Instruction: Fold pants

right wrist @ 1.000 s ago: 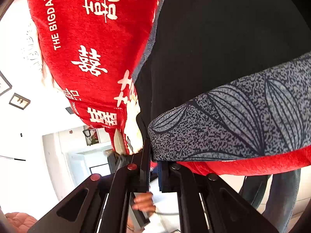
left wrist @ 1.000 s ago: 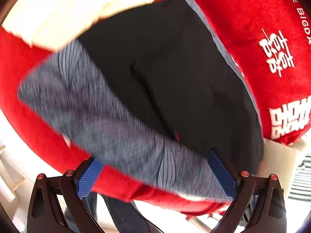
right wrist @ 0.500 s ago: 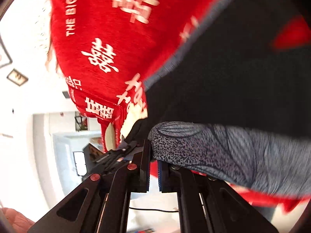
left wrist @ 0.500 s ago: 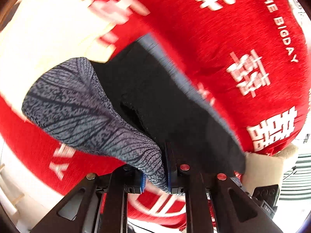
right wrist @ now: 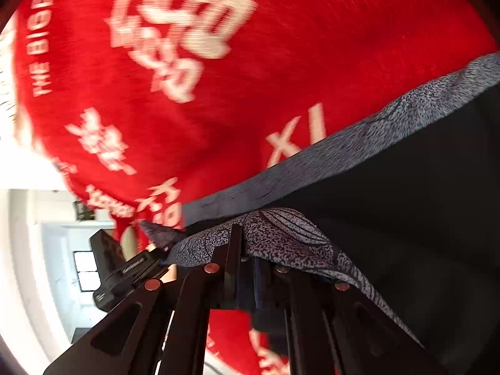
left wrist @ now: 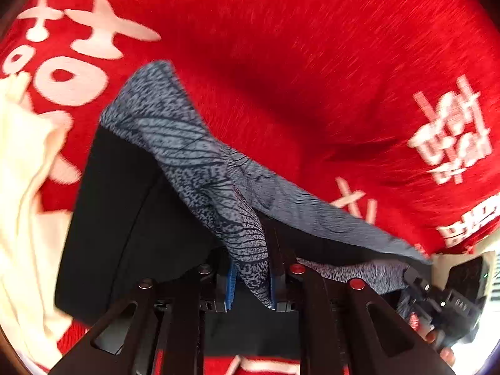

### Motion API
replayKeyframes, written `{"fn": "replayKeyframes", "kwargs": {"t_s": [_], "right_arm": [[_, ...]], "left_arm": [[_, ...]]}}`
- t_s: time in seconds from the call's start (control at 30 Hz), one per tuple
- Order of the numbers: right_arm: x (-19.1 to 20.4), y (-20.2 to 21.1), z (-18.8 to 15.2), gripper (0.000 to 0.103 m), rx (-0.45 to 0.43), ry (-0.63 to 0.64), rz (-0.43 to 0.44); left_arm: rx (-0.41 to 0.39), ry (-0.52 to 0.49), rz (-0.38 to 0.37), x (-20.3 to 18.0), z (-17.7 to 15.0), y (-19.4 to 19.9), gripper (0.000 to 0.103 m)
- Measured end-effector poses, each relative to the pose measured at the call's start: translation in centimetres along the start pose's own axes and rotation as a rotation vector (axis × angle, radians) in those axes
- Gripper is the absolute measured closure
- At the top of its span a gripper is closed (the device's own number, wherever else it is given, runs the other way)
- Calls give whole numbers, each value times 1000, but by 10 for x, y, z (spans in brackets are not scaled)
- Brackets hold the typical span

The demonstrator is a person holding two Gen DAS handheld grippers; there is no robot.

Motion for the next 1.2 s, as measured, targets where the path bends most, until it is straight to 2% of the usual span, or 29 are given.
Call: {"fn": "replayKeyframes", "kwargs": {"t_s": [0.1, 0.23, 0.27, 0.3, 0.33, 0.37, 0.4, 0.47, 0.53, 0.6, 0.73, 0.87, 1.07, 1.2], "right_arm": [[-18, -13, 9, 97, 7, -14, -52], [-26, -19, 15, 96, 6, -11, -100], [-26, -20, 17, 96, 6, -11, -107], [-25, -19, 17, 96, 9, -8, -117], [-24, -19, 19, 93, 11, -1, -134], [-25, -20, 20, 91, 14, 2, -142], [-24, -19, 21, 83, 20, 3, -146], [-19, -19, 23, 64, 25, 1, -137], [-10, -19, 24, 30, 25, 6, -116], [2, -13, 22, 22, 10, 17, -103], [23, 21, 5, 22, -42, 43, -118], [17, 76, -31, 22, -98, 27, -184], [-38, 181, -121, 22, -191, -82, -364], [-85, 243, -186, 22, -247, -166, -480]], "left_arm": [[34, -8, -1, 1, 5, -13, 79], [66, -49, -37, -2, 7, 1, 72], [64, -70, -37, -2, 5, 10, 66], [50, -81, -14, -2, 7, 15, 52], [14, -93, 36, 2, 8, 24, 21], [-32, -102, 70, 2, 8, 34, 15], [-63, -125, 77, 4, 8, 42, 15], [-58, -169, 115, 5, 6, 42, 15], [-42, -192, 166, 6, 2, 35, 15], [-27, -215, 192, 1, -7, 31, 15], [-8, -325, 172, -29, -42, 33, 15], [23, -474, 146, -64, -88, 42, 15], [144, -629, 19, -142, -163, 36, 15], [210, -690, -26, -190, -205, 24, 15]]}}
Point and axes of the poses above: each gripper's, at about its wrist camera, not at the fingertips, and y roughly against the way its jaws point, x to its left, z to its top, the point moved 4 cm from there along -y, roughly the way its jaws point, and after that the axes turned 10 degrees about z, right-handed, at the moved point
